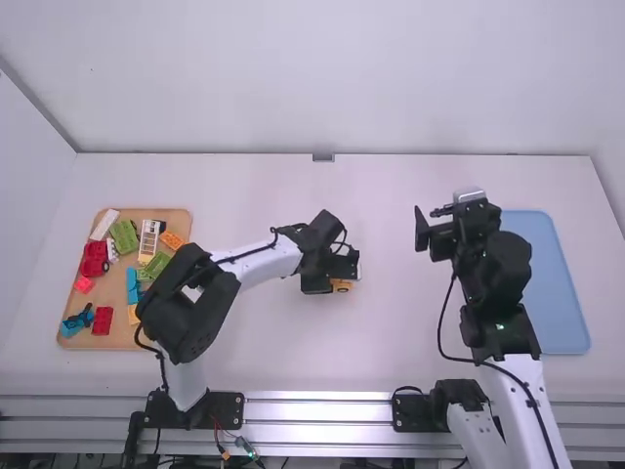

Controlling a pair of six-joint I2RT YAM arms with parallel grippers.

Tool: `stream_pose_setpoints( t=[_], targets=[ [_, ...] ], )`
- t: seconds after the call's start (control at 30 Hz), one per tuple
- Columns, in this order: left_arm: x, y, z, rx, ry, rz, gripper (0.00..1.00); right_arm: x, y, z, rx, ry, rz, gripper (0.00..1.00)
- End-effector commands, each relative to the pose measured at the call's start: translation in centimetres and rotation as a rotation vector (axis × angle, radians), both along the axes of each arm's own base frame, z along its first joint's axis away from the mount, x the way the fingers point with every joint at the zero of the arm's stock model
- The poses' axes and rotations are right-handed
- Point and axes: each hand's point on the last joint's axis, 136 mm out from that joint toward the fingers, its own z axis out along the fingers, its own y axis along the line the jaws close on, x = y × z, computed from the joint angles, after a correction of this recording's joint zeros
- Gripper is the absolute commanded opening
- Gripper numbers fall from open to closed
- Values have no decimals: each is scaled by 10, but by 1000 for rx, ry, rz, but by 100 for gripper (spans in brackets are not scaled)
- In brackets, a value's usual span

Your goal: Assemble lego blocks to make yellow taxi

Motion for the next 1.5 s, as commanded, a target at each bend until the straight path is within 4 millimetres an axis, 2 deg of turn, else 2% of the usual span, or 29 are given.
stream_pose_setpoints(
  t=[0.0,0.13,0.33,0.4,0.47,0.5,0.53,0.57,0.77,0.9,0.93,0.97,1.07,1.17,1.27,1.3,1.37,1.43,1.47],
  targets=[
    [-8,9,-18,43,40,-7,25,5,1,13,8,-18,1,99],
    [-7,7,-18,31,45,1,28,7,2,10,8,-9,2,99],
    [-9,2,-17,3,57,2,38,6,2,10,8,-10,1,99],
    [-9,3,-17,7,58,2,53,4,1,14,8,-21,2,99],
    [-9,3,-17,8,58,0,57,2,1,16,9,-26,1,99],
    [-11,3,-18,11,65,-5,67,1,1,16,9,-28,2,99],
    [-11,4,-18,11,65,-4,73,1,1,16,9,-28,2,99],
    [-11,4,-18,12,65,-4,99,1,1,17,9,-29,1,99],
    [-5,9,-12,38,28,14,99,2,1,17,5,-32,2,99],
    [0,15,13,20,16,35,99,2,1,18,6,-35,1,99],
    [3,20,28,-9,13,51,99,2,1,19,6,-38,1,99],
    [4,23,35,-24,10,63,99,2,1,19,6,-40,1,99],
    [16,44,59,-74,-5,147,99,2,1,20,6,-43,2,99],
    [44,89,86,-149,-26,428,99,2,1,19,7,-39,1,99],
    [67,134,101,-226,-28,714,99,2,1,17,6,-33,1,99],
    [76,169,104,-255,-17,916,99,2,1,18,6,-34,2,99],
    [80,203,104,-265,-9,1116,99,2,1,18,6,-35,2,99],
    [78,255,100,-261,1,1429,99,2,1,19,6,-39,2,99],
    [74,273,98,-252,2,1534,99,2,1,19,6,-41,2,99]
  ],
)
